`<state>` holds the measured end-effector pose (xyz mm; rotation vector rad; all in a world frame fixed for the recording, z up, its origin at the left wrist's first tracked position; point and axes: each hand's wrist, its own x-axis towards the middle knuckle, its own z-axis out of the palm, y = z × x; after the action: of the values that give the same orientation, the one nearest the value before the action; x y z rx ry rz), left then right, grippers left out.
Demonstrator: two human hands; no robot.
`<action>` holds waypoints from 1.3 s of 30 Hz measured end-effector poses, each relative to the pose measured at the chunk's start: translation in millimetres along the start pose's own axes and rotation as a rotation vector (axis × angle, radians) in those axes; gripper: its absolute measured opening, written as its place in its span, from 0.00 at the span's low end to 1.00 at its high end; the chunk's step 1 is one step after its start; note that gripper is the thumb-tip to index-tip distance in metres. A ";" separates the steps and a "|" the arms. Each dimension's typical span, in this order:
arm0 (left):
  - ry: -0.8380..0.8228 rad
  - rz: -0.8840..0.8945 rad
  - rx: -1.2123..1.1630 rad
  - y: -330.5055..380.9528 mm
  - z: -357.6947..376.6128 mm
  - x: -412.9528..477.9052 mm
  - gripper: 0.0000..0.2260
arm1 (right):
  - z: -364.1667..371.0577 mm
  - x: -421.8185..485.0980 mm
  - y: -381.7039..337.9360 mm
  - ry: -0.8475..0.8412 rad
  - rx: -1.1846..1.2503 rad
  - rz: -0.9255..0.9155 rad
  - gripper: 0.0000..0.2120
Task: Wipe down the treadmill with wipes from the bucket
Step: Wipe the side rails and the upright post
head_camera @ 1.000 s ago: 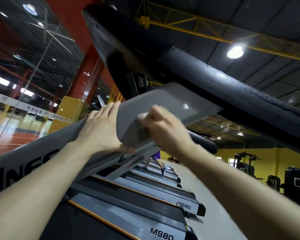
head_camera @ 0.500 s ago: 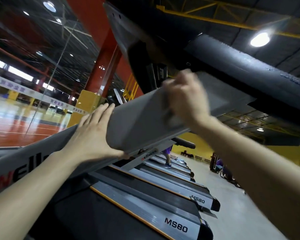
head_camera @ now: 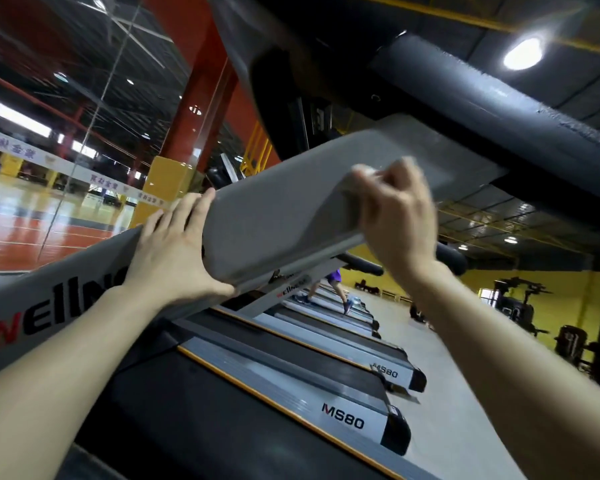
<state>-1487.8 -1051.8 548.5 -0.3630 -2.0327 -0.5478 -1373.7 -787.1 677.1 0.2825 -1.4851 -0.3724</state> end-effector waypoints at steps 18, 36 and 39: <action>0.047 -0.030 -0.050 -18.9 9.0 -51.6 0.57 | 45.9 -29.4 -110.7 -0.063 0.185 -0.072 0.17; 0.084 -0.136 -0.195 -24.1 78.5 -165.4 0.44 | 72.8 -68.2 -145.3 -0.246 0.305 -0.580 0.13; 0.103 -0.135 -0.137 -29.4 75.8 -157.9 0.45 | 60.4 -58.7 -117.2 -0.069 0.174 -0.129 0.14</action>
<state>-1479.8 -1042.6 371.3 -0.2739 -1.9353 -0.7761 -1444.7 -867.2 580.2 0.5099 -1.5745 -0.3595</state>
